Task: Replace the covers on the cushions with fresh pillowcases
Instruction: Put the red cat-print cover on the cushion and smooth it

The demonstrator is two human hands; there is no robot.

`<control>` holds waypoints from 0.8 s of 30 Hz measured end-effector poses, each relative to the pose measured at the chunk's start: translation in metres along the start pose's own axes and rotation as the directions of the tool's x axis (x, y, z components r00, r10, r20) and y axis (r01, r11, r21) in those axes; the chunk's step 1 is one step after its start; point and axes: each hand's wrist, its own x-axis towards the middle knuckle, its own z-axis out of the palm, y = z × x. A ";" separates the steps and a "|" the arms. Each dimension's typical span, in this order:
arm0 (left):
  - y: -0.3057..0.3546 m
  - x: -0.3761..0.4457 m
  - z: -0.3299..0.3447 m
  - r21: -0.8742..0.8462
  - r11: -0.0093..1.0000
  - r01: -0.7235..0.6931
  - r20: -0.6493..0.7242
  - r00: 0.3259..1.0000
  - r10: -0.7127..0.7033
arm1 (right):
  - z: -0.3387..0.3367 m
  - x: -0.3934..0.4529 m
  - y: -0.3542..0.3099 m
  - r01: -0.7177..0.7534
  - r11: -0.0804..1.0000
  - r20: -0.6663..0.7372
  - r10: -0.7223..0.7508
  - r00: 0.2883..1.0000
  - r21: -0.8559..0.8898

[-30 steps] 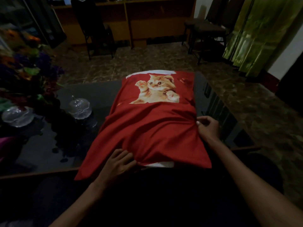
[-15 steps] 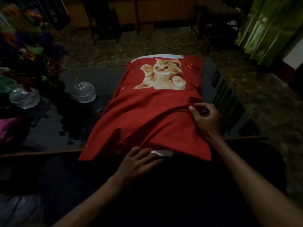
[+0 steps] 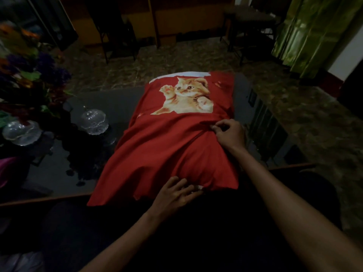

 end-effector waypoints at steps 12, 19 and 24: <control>-0.084 0.114 -0.030 -0.238 0.796 0.557 0.170 0.831 -0.530 | -0.055 -0.083 0.042 -0.577 0.787 0.243 0.528 0.814 0.220; -0.127 0.115 -0.026 -0.267 0.683 0.680 0.078 0.722 -0.688 | -0.048 -0.078 0.032 -0.567 0.734 0.318 0.473 0.822 0.374; -0.140 0.108 -0.017 -0.318 0.534 0.783 0.101 0.588 -0.802 | -0.042 -0.077 0.014 -0.614 0.340 0.477 0.407 0.779 0.712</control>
